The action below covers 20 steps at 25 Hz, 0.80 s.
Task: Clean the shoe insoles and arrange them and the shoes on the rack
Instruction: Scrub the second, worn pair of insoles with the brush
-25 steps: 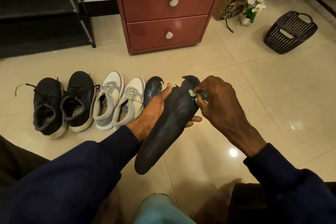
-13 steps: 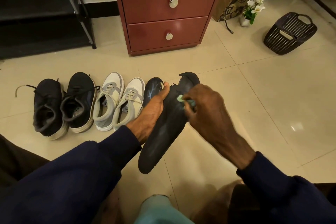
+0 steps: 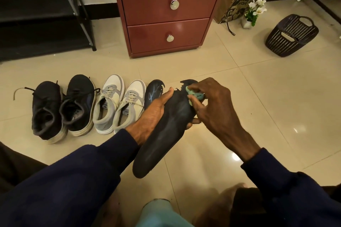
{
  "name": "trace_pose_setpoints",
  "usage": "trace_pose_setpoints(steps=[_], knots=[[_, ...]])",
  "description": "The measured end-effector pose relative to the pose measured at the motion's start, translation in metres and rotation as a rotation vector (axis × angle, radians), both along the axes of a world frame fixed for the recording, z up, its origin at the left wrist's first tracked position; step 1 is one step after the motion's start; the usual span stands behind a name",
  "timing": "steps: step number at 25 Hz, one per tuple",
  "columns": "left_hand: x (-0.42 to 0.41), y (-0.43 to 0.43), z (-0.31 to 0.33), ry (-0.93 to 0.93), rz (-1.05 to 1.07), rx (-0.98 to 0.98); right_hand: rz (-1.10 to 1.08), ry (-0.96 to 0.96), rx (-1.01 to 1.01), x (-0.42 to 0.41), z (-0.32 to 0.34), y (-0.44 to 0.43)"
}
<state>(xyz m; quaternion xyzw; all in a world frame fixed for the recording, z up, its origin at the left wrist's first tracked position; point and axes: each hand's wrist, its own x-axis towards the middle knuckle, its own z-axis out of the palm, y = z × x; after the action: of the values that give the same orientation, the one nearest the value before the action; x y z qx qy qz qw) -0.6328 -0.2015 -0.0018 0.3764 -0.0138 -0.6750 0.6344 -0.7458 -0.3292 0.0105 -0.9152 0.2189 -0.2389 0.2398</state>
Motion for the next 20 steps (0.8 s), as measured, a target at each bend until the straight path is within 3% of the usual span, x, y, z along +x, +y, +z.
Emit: trace_pose_setpoints(steps=[3, 7, 10, 12, 16, 20], knots=[[0.001, 0.001, 0.001, 0.003, -0.052, -0.023, 0.064, 0.027, -0.077, 0.0, 0.0, -0.011], [0.0, -0.001, 0.006, -0.008, -0.112, 0.012, -0.099, -0.022, -0.023, 0.0, 0.008, -0.029], [0.003, -0.005, 0.002, 0.011, 0.039, 0.03, 0.13, 0.059, 0.084, 0.007, 0.007, 0.013], [0.006, -0.006, 0.003, -0.01, 0.114, 0.033, 0.205, 0.075, 0.043, 0.011, 0.006, 0.019], [0.007, -0.011, 0.008, -0.106, 0.157, 0.07, -0.046, -0.013, -0.043, 0.011, 0.007, -0.001], [0.014, -0.01, -0.001, -0.182, 0.245, 0.075, 0.305, 0.107, 0.051, 0.011, 0.009, 0.039]])
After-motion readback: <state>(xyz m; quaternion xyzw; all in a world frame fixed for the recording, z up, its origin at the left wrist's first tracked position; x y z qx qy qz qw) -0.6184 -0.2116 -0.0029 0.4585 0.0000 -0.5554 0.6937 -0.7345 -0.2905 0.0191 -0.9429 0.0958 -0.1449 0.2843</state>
